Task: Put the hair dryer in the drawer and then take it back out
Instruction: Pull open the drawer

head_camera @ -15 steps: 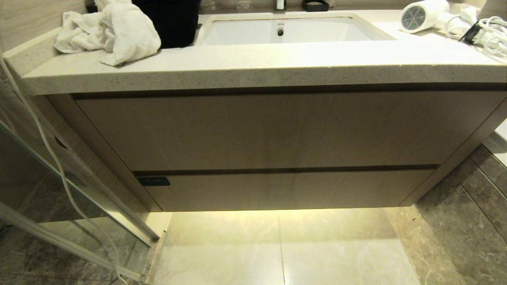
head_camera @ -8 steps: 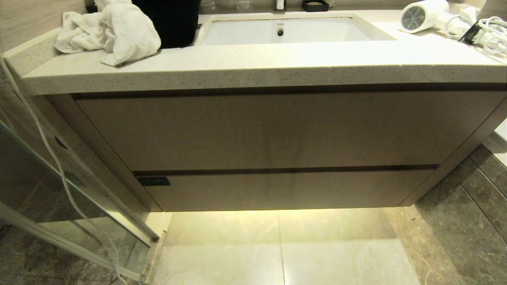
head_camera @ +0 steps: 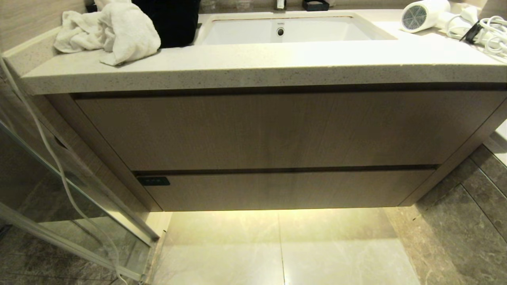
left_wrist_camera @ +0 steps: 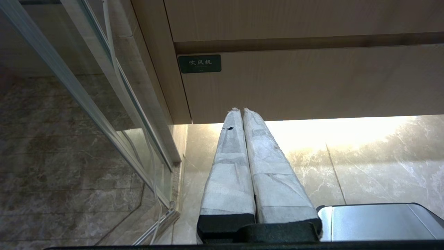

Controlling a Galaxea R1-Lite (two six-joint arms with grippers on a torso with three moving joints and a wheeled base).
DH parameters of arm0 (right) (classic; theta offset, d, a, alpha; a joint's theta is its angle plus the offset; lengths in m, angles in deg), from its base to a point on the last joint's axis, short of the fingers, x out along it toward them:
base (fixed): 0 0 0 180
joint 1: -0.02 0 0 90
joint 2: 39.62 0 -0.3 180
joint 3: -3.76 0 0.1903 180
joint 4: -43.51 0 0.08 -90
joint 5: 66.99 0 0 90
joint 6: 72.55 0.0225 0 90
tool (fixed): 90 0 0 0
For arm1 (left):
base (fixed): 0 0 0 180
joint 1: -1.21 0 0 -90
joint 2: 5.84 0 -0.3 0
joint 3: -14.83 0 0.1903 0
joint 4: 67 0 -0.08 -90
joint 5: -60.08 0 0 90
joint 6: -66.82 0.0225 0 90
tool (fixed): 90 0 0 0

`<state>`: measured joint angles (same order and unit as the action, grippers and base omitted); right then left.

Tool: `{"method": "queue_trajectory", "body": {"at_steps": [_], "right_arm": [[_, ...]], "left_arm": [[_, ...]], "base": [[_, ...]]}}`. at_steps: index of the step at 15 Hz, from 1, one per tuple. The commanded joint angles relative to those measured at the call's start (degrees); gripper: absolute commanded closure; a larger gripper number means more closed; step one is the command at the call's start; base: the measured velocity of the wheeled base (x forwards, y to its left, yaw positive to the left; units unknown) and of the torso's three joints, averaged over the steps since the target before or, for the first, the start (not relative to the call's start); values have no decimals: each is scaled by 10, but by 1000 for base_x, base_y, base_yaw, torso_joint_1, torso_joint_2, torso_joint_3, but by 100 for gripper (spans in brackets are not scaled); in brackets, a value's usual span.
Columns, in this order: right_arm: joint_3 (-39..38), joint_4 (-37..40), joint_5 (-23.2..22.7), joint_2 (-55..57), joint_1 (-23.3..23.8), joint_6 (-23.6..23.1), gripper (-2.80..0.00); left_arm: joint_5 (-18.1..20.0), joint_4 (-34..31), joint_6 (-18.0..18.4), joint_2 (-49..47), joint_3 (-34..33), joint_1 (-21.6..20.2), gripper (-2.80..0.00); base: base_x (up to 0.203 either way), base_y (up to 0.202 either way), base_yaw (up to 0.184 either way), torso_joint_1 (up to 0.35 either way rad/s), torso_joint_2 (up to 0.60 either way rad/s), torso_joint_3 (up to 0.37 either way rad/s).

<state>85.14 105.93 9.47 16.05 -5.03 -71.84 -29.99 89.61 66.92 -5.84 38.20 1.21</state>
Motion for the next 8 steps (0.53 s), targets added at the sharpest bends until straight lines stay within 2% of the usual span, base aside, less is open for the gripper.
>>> {"method": "queue_trajectory", "body": {"at_steps": [1, 4, 8], "right_arm": [[26, 0, -11, 150, -30, 31, 0], [66, -40, -31, 307, -61, 84, 0], [88, -157, -40, 460, -87, 107, 0]], "left_arm": [[0, 0, 0, 0, 0, 0, 0], [0, 0, 0, 0, 0, 0, 0], [0, 0, 0, 0, 0, 0, 0]], "base": [[0, 0, 0, 0, 0, 0], [0, 0, 0, 0, 0, 0], [0, 0, 0, 0, 0, 0]]}}
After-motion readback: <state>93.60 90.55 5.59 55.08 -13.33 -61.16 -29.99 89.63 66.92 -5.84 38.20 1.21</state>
